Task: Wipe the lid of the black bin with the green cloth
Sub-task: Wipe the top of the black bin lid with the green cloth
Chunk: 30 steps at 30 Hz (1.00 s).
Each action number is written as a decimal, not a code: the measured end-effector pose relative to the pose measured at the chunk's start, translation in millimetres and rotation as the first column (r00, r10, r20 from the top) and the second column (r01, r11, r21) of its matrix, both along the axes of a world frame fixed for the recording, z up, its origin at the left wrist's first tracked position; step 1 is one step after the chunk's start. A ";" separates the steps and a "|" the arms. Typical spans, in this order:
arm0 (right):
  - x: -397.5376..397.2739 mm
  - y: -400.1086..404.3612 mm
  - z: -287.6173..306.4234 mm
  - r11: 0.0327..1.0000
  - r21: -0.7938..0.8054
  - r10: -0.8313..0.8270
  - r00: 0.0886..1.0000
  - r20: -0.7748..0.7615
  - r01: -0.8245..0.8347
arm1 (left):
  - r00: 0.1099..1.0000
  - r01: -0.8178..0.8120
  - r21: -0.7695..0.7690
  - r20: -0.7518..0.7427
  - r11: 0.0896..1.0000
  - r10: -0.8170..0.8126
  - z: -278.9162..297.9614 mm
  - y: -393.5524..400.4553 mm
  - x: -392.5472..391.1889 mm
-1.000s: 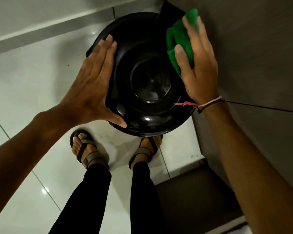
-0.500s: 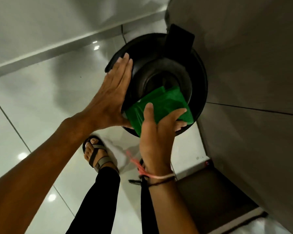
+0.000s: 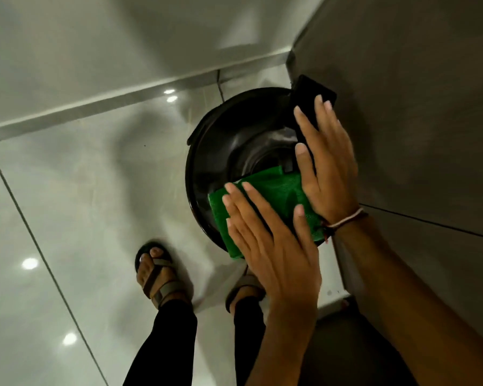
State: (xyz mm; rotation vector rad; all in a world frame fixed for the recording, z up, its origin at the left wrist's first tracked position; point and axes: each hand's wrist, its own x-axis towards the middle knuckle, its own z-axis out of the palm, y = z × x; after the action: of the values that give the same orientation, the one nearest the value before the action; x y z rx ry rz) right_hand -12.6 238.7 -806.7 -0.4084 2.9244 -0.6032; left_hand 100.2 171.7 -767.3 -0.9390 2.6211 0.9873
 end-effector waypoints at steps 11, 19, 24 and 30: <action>7.6 1.8 -17.4 0.996 -0.080 -0.043 0.991 -0.124 0.033 | 0.806 0.506 -0.200 -0.238 0.839 -0.542 -42.7 -149.8 -70.2; 4.5 -23.1 -14.4 0.972 -0.074 -0.228 0.968 -0.105 0.221 | 0.446 0.807 -0.321 -0.220 0.496 -0.868 -49.2 -151.1 -172.5; 4.8 -16.4 -16.0 0.977 -0.059 -0.209 0.972 -0.103 0.204 | 0.720 0.526 -0.290 -0.348 0.799 -0.600 -54.1 -147.8 -118.7; 6.0 -18.2 -16.9 0.974 -0.033 -0.224 0.966 -0.130 0.222 | 0.914 0.131 -0.181 -0.360 0.975 -0.189 -60.6 -112.6 -30.1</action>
State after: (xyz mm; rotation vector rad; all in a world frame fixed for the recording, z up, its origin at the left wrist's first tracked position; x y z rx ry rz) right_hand -6.6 220.5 -823.5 -0.1240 3.1209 -0.6538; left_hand 70.1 59.1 -827.9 -0.5933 3.0710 1.0210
